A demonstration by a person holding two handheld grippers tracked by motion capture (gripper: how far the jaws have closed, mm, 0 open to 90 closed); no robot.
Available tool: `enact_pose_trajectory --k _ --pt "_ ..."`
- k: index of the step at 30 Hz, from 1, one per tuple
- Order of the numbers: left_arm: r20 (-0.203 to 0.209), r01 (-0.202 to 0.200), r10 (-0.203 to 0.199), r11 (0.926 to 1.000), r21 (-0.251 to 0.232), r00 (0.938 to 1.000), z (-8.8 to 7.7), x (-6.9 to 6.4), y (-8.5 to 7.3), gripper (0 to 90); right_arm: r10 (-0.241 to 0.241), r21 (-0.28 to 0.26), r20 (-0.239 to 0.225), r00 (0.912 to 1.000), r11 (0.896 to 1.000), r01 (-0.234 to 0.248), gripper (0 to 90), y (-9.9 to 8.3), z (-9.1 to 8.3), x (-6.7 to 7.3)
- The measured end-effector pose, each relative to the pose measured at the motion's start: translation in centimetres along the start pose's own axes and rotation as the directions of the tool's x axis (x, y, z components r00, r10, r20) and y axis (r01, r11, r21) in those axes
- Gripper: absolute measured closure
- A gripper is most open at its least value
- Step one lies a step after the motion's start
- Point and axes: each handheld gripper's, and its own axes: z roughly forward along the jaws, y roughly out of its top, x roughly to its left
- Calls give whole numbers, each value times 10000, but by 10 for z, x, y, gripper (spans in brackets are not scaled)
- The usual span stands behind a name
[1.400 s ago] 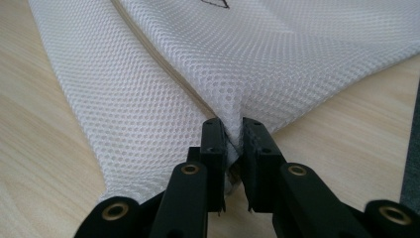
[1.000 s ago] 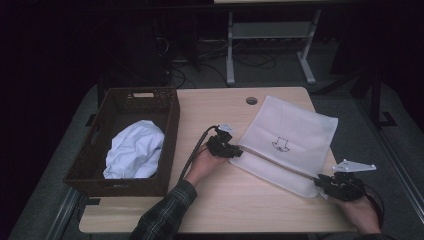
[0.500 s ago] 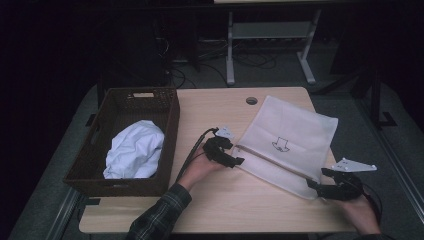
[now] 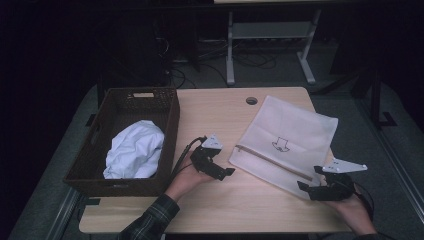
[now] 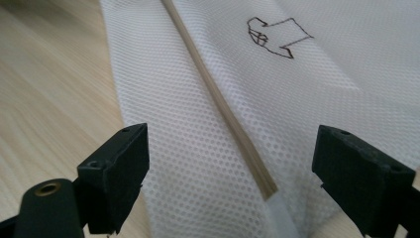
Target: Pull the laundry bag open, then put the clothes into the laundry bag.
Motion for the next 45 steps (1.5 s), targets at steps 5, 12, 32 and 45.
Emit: enact_pose_trajectory --k 5,12,32,45 --pt "-185 98 -100 9999 -123 9998 -15 -7 -13 78 -245 -120 -368 9990 9996 241 142 4 4 7" --pt "-453 366 -373 9992 -163 9983 -29 -16 -32 78 -476 -228 -858 9952 9987 458 144 8 9 18" --pt "-812 503 -469 9979 407 9956 -50 -30 -54 111 -1522 -162 -2187 9638 9882 1523 141 21 33 43" --pt "-684 361 -317 9973 642 9972 -62 -26 -41 109 -1669 -215 -2268 9595 9858 1664 141 22 34 44"
